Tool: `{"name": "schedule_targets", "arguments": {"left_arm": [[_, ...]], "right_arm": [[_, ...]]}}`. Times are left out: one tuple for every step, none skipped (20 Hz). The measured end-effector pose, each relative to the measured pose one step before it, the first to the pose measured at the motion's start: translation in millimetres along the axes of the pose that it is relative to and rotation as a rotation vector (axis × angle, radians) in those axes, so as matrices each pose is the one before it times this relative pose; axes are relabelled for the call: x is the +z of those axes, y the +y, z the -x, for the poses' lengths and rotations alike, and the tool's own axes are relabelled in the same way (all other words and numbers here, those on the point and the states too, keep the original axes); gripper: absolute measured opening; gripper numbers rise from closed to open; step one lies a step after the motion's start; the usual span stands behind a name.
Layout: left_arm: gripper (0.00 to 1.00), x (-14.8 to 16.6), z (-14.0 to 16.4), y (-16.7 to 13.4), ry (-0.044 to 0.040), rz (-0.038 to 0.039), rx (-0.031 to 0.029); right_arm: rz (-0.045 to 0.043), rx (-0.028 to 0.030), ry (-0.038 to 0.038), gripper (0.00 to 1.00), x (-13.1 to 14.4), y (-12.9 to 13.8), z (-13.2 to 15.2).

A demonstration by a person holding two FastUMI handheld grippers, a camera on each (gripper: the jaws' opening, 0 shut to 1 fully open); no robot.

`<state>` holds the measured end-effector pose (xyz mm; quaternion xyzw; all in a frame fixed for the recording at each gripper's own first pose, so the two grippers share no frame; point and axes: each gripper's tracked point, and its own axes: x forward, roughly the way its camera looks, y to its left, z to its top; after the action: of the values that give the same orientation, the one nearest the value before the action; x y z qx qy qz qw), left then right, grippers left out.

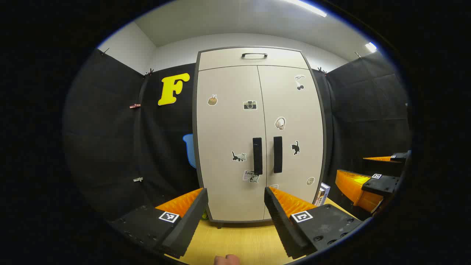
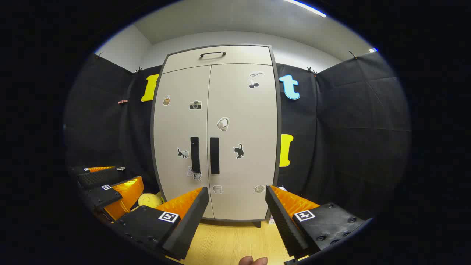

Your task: Open the right door of the double-door shoe cabinet with the right hand, and open the left door with the left hand.

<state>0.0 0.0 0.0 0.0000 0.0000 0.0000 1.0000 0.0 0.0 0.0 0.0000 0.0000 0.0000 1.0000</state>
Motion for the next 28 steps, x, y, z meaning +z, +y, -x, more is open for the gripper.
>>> {"name": "schedule_targets", "arguments": {"left_arm": [[0.95,-0.01,-0.72,-0.25,-0.00044,-0.00001,-0.00145],[0.94,-0.74,-0.36,-0.15,-0.00007,-0.00122,-0.00034],[0.94,0.25,-0.61,0.66,0.0011,-0.00029,0.00128],[0.95,-0.09,-0.65,0.12,0.00081,0.00076,0.00024],[0.95,-0.82,-0.72,1.03,0.00148,0.00116,0.00132],[0.95,-0.23,-0.47,0.53,0.00058,0.00153,0.0],[0.95,0.58,-0.27,0.21,-0.00046,0.00202,-0.00014],[0.95,-1.13,-0.13,0.37,0.00046,0.00177,-0.00011],[0.95,0.99,-0.49,0.84,-0.00028,0.00156,0.00047],[0.95,1.64,-0.36,0.08,-0.00095,0.00034,-0.00071],[0.95,-0.8,0.29,-0.14,-0.00094,-0.00152,0.00033],[0.95,0.14,-0.14,0.01,-0.0008,-0.00257,-0.00057],[0.95,-0.14,0.23,0.3,-0.00067,-0.00172,0.0006],[0.95,-0.35,0.16,0.58,0.00024,-0.00054,0.00043],[0.95,0.0,-0.17,0.22,0.00112,0.00053,-0.00056],[0.95,-1.21,-0.2,-0.02,0.00046,0.00004,-0.00093],[0.95,-0.06,0.29,0.92,0.00103,-0.00171,-0.0005],[0.95,0.66,0.08,2.51,-0.00005,-0.00251,0.00292],[0.95,-0.67,0.97,2.59,-0.00101,-0.00306,0.00157],[0.95,0.12,0.64,3.06,0.00007,-0.00313,0.00386],[0.95,-1.47,0.33,3.09,0.00401,-0.00178,0.00125],[0.95,0.38,1.17,2.15,0.00099,0.00103,-0.00203],[0.95,-0.09,1.14,3.07,-0.00074,0.00252,-0.0004],[0.95,0.71,1.27,3.43,-0.00174,0.00098,-0.00039],[0.95,-1.15,0.07,3.41,-0.00042,-0.00058,-0.00118],[0.95,0.3,1.02,3.05,-0.00166,-0.00243,-0.00143],[0.95,-1.43,0.28,2.43,0.00022,-0.00301,-0.00132],[0.95,-1.13,0.3,3.49,0.00234,-0.00264,-0.00206]], "right_arm": [[-0.00336,-0.00091,0.00043,0.98,-0.1,-0.09,-0.42],[-0.00222,-0.00075,0.00187,0.98,-0.37,0.16,-0.96],[0.00062,-0.00105,0.00063,0.98,-0.12,-0.81,-0.34],[0.00267,-0.00268,-0.00019,0.98,0.1,-0.32,-0.46],[0.00028,-0.00165,-0.00115,0.98,0.07,0.07,-0.42],[-0.001,0.00126,-0.00105,0.98,0.49,1.16,0.21],[-0.00067,-0.00065,-0.00053,0.98,0.62,0.07,-0.36],[0.00046,-0.00048,-0.00123,0.98,0.18,-0.19,-0.32],[0.00062,0.00002,-0.00081,0.98,0.25,0.71,-0.19],[-0.00009,0.00069,0.00058,0.98,0.07,0.64,-0.18],[-0.00347,0.00533,0.00156,0.98,-0.31,1.04,-0.15],[-0.00446,0.00391,0.00116,0.98,-0.19,1.07,0.56],[-0.00344,0.00353,0.00013,0.98,0.25,0.83,0.39],[-0.00082,0.0019,-0.0008,0.98,0.33,0.56,-0.08],[0.00242,-0.00101,-0.00172,0.98,0.36,-0.38,-0.49],[0.00439,-0.00096,-0.00074,0.98,0.34,0.45,-0.29],[0.00429,-0.00022,-0.00119,0.98,0.58,0.56,-1.32],[0.00523,0.00323,-0.00074,0.98,0.68,1.93,-2.26],[0.00502,0.00456,0.00229,0.98,0.87,1.48,-4.16],[0.00244,0.00402,0.00462,0.98,-0.22,1.4,-4.78],[-0.00319,0.00022,0.00335,0.98,1.32,0.62,-6.56],[-0.0099,-0.00272,-0.00356,0.98,2.85,0.98,-8.76],[-0.01155,-0.0016,-0.00438,0.98,4.49,2.63,-11.35],[-0.00746,0.00126,-0.0096,0.98,3.11,4.21,-11.13],[0.00071,0.00982,-0.00833,0.98,2.61,5.32,-12.18],[0.00491,0.01053,-0.00691,0.97,1.52,6.41,-12.23],[0.00207,0.00841,-0.00579,0.98,0.79,7.33,-12.7],[-0.00093,0.00294,-0.00272,0.98,0.02,6.46,-13.34]]}}
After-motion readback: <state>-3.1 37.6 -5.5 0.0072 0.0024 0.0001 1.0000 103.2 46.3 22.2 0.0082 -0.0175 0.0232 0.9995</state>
